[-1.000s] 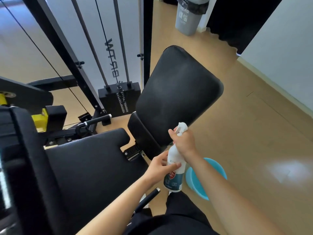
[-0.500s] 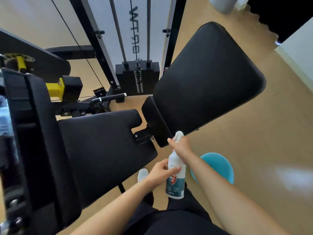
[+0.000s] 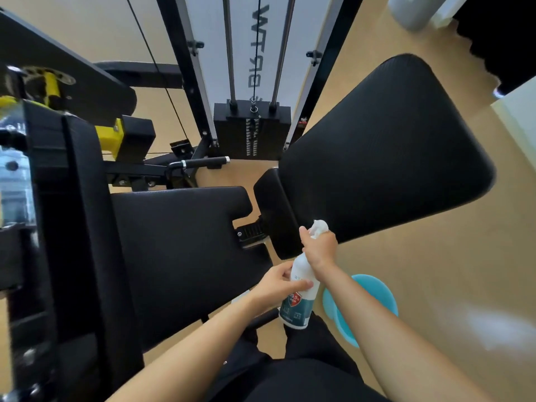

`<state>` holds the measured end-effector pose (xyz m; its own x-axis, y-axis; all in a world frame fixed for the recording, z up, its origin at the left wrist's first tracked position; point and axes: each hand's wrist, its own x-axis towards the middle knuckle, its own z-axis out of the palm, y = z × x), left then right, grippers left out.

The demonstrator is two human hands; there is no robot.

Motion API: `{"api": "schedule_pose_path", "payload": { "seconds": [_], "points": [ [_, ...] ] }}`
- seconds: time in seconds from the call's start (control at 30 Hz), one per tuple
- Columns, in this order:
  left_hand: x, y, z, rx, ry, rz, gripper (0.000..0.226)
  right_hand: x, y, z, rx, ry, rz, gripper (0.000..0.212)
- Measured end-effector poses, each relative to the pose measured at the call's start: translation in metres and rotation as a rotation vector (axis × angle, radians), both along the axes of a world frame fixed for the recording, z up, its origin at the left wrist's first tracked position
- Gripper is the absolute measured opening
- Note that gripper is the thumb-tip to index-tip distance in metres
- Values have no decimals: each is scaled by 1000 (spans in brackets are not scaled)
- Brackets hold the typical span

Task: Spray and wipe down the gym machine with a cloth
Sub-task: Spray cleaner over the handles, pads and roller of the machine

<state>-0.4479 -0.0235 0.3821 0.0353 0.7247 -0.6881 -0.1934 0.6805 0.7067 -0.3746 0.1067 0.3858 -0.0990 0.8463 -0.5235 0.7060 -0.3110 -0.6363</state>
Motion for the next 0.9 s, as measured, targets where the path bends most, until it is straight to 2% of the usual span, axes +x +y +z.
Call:
{"api": "schedule_pose_path", "payload": {
  "seconds": [0.07,0.13,0.3,0.5,0.63,0.7,0.83,0.9],
  "points": [
    [-6,5,2,16,-4,10,36,-9,7,0,28,-37,26,28],
    [-11,7,0,23,-1,37,38,-17,13,0,-2,-24,36,25],
    [-28,7,-20,-13,29,225,58,-56,26,0,-62,87,213,19],
    [-67,20,-33,-103,37,499,52,-143,47,-29,-124,200,537,17],
    [-106,38,-42,-141,25,652,45,-209,62,-49,-154,227,598,15],
    [-127,48,-51,-157,28,696,49,-237,71,-61,-195,186,566,17],
    [-159,68,-66,-165,42,755,45,-284,90,-92,-219,69,592,35],
    [-169,77,-73,-172,31,799,37,-301,98,-102,-234,44,644,32]
  ]
}}
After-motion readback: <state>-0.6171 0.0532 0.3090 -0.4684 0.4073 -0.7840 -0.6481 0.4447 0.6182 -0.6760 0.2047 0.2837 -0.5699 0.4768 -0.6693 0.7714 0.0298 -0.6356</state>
